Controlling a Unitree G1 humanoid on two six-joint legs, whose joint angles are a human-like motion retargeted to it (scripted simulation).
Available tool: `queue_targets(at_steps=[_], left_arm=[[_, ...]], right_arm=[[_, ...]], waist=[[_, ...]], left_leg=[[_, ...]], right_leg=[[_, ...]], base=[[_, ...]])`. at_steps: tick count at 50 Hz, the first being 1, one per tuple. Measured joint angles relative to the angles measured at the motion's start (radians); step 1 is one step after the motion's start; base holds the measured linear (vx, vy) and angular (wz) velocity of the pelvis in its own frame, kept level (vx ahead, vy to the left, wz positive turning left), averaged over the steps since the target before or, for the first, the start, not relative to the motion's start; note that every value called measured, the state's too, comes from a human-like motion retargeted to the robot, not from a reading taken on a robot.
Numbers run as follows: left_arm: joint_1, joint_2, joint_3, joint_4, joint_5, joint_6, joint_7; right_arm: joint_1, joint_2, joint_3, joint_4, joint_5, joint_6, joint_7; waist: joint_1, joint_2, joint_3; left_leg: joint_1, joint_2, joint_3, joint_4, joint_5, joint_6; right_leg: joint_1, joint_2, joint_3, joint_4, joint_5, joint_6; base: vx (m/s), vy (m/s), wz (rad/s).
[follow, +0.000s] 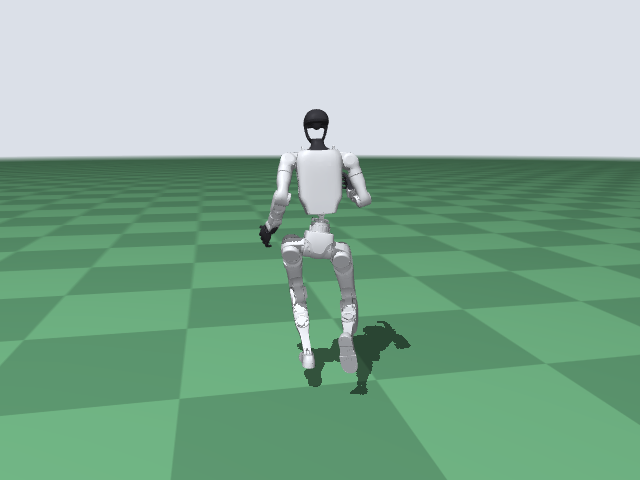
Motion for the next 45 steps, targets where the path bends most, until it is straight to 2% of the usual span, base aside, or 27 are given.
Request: queue_targets(at_steps=[2, 5, 8, 11, 14, 18, 20, 23, 25, 28, 32, 35, 38, 40, 45], left_arm=[[-0.067, -0.006, -0.006, 0.032, 0.033, -0.004, 0.041], [-0.197, -0.013, -0.027, 0.078, 0.077, -0.004, 0.093], [-0.324, -0.009, -0.049, 0.074, 0.088, -0.006, 0.108], [-0.422, 0.008, -0.063, 0.025, 0.087, -0.018, 0.109], [-0.495, 0.032, -0.072, -0.038, 0.081, -0.042, 0.112], [-0.560, 0.064, -0.088, -0.113, 0.077, -0.083, 0.116], [-0.579, 0.076, -0.100, -0.140, 0.081, -0.099, 0.110], [-0.593, 0.084, -0.127, -0.165, 0.080, -0.111, 0.081], [-0.592, 0.083, -0.146, -0.176, 0.076, -0.108, 0.052], [-0.572, 0.076, -0.168, -0.177, 0.071, -0.087, 0.004], [-0.523, 0.062, -0.175, -0.120, 0.092, -0.038, -0.037], [-0.481, 0.046, -0.160, -0.027, 0.126, 0.009, -0.052], [-0.427, 0.026, -0.137, 0.069, 0.143, 0.040, -0.048], [-0.363, 0.018, -0.120, 0.108, 0.142, 0.049, -0.043], [-0.163, 0.029, -0.084, 0.111, 0.097, 0.041, -0.021]], right_arm=[[0.010, 0.020, 0.019, 0.039, -0.007, 0.003, -0.004], [0.052, 0.036, 0.062, 0.120, 0.017, 0.001, 0.015], [0.120, 0.022, 0.104, 0.172, 0.069, -0.004, 0.063], [0.201, -0.009, 0.122, 0.178, 0.121, -0.008, 0.103], [0.284, -0.043, 0.121, 0.160, 0.165, -0.011, 0.125], [0.387, -0.073, 0.103, 0.138, 0.201, -0.013, 0.132], [0.429, -0.078, 0.092, 0.135, 0.208, -0.011, 0.132], [0.473, -0.075, 0.080, 0.133, 0.211, -0.006, 0.131], [0.489, -0.070, 0.072, 0.131, 0.216, -0.005, 0.130], [0.485, -0.063, 0.060, 0.129, 0.231, -0.001, 0.130], [0.420, -0.061, 0.049, 0.144, 0.239, 0.005, 0.130], [0.319, -0.068, 0.042, 0.178, 0.235, 0.012, 0.126], [0.196, -0.074, 0.021, 0.203, 0.223, 0.005, 0.102], [0.135, -0.073, -0.002, 0.187, 0.219, -0.003, 0.078], [0.049, -0.059, -0.082, 0.057, 0.223, -0.040, -0.006]], waist=[[-0.020, 0.007, 0.014], [-0.064, 0.033, 0.020], [-0.122, 0.078, 0.010], [-0.188, 0.130, -0.009], [-0.243, 0.183, -0.031], [-0.279, 0.240, -0.058], [-0.277, 0.260, -0.067], [-0.249, 0.285, -0.069], [-0.223, 0.300, -0.063], [-0.184, 0.310, -0.050], [-0.122, 0.310, -0.026], [-0.068, 0.302, 0.007], [-0.022, 0.270, 0.022], [0.007, 0.243, 0.018], [0.074, 0.170, -0.012]], left_leg=[[0.011, 0.000, -0.011, 0.045, -0.068, 0.030], [0.046, 0.020, -0.027, 0.069, -0.148, 0.044], [0.116, 0.056, -0.046, 0.024, -0.185, 0.022], [0.202, 0.105, -0.050, -0.048, -0.165, -0.028], [0.287, 0.167, -0.037, -0.117, -0.068, -0.103], [0.365, 0.254, -0.017, -0.149, 0.167, -0.214], [0.385, 0.299, -0.010, -0.128, 0.280, -0.250], [0.401, 0.374, -0.007, -0.047, 0.400, -0.269], [0.410, 0.425, -0.010, 0.029, 0.446, -0.260], [0.408, 0.498, -0.024, 0.187, 0.476, -0.214], [0.335, 0.588, -0.070, 0.444, 0.454, -0.131], [0.222, 0.616, -0.120, 0.613, 0.367, -0.067], [0.052, 0.565, -0.142, 0.692, 0.275, -0.028], [-0.060, 0.512, -0.126, 0.683, 0.234, -0.013], [-0.246, 0.376, -0.031, 0.432, 0.202, -0.044]], right_leg=[[-0.075, -0.004, 0.021, 0.100, -0.022, -0.025], [-0.199, 0.016, 0.031, 0.186, -0.089, -0.063], [-0.314, 0.050, 0.014, 0.170, -0.139, -0.082], [-0.405, 0.085, -0.025, 0.080, -0.166, -0.080], [-0.461, 0.124, -0.072, -0.070, -0.173, -0.063], [-0.475, 0.188, -0.133, -0.314, -0.148, -0.030], [-0.462, 0.227, -0.160, -0.432, -0.127, -0.013], [-0.420, 0.290, -0.200, -0.568, -0.101, 0.003], [-0.378, 0.327, -0.226, -0.616, -0.094, -0.002], [-0.303, 0.364, -0.255, -0.594, -0.163, -0.061], [-0.211, 0.422, -0.252, -0.501, -0.390, -0.192], [-0.140, 0.467, -0.228, -0.462, -0.526, -0.257], [-0.067, 0.475, -0.187, -0.472, -0.620, -0.267], [-0.018, 0.468, -0.153, -0.493, -0.658, -0.252], [0.106, 0.404, -0.083, -0.563, -0.617, -0.171]], base=[[0.49, 0.02, -0.33], [0.53, -0.01, -0.35], [0.60, -0.03, -0.42], [0.66, -0.05, -0.42], [0.69, -0.08, -0.41], [0.67, -0.12, -0.51], [0.63, -0.13, -0.64], [0.59, -0.12, -0.73], [0.59, -0.11, -0.69], [0.60, -0.10, -0.54], [0.62, -0.09, -0.49], [0.64, -0.05, -0.41], [0.69, 0.00, -0.23], [0.75, 0.04, -0.23], [0.82, 0.04, -0.43]])
